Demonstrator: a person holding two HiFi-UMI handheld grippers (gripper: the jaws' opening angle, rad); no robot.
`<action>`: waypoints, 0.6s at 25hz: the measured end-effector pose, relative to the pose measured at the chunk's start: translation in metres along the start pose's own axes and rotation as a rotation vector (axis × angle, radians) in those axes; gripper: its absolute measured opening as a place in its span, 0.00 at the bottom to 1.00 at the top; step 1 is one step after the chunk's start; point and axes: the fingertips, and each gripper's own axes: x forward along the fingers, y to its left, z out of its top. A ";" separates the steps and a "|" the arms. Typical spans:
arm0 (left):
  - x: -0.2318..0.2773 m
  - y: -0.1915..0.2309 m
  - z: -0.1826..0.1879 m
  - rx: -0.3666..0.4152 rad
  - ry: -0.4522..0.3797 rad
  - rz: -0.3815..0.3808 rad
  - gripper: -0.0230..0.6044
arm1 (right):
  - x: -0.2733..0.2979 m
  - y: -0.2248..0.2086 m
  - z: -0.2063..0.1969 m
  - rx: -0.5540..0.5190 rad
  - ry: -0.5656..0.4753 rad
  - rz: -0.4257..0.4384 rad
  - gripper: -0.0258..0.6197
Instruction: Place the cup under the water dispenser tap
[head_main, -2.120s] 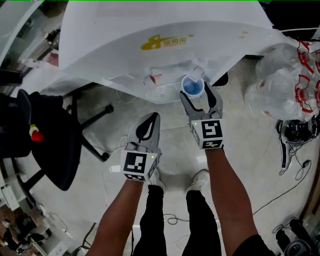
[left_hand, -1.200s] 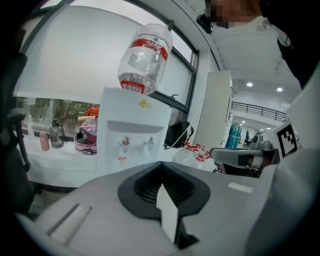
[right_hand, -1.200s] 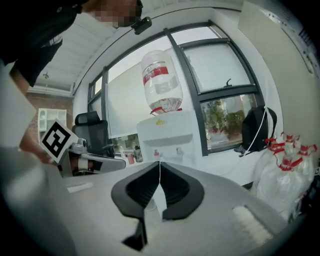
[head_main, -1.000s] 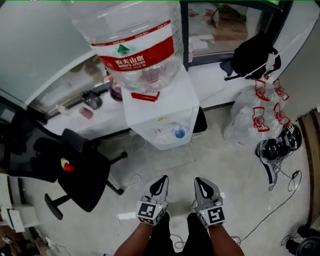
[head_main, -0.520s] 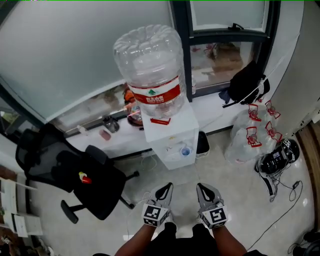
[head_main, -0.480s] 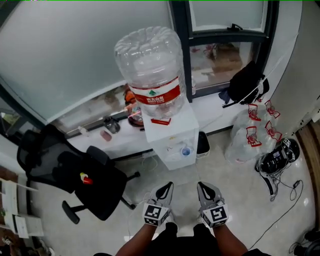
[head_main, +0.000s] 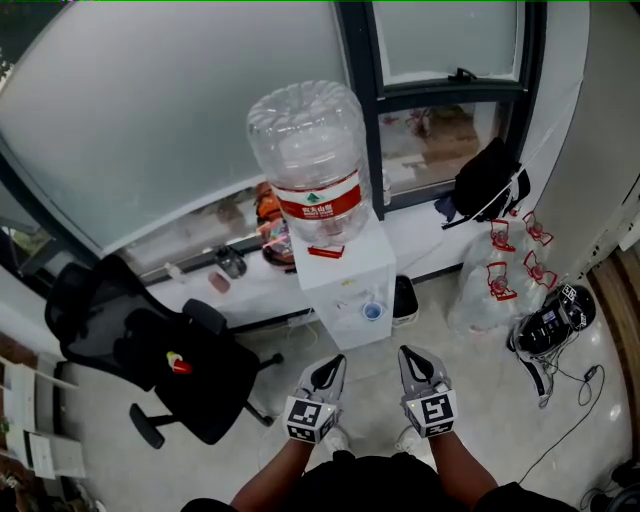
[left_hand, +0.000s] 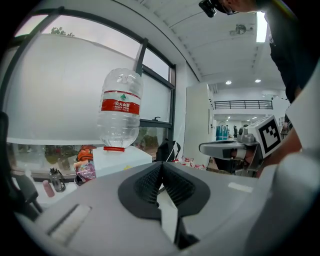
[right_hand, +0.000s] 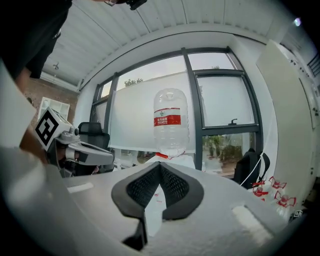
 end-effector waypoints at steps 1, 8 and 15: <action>0.000 0.000 0.000 0.000 -0.001 0.002 0.06 | 0.000 0.001 0.005 -0.010 -0.005 0.002 0.04; 0.002 0.001 0.008 0.001 -0.015 0.001 0.06 | 0.003 -0.003 0.028 -0.062 -0.030 -0.007 0.04; 0.001 0.005 0.010 0.001 -0.020 0.005 0.06 | 0.005 0.002 0.031 -0.063 -0.037 0.002 0.04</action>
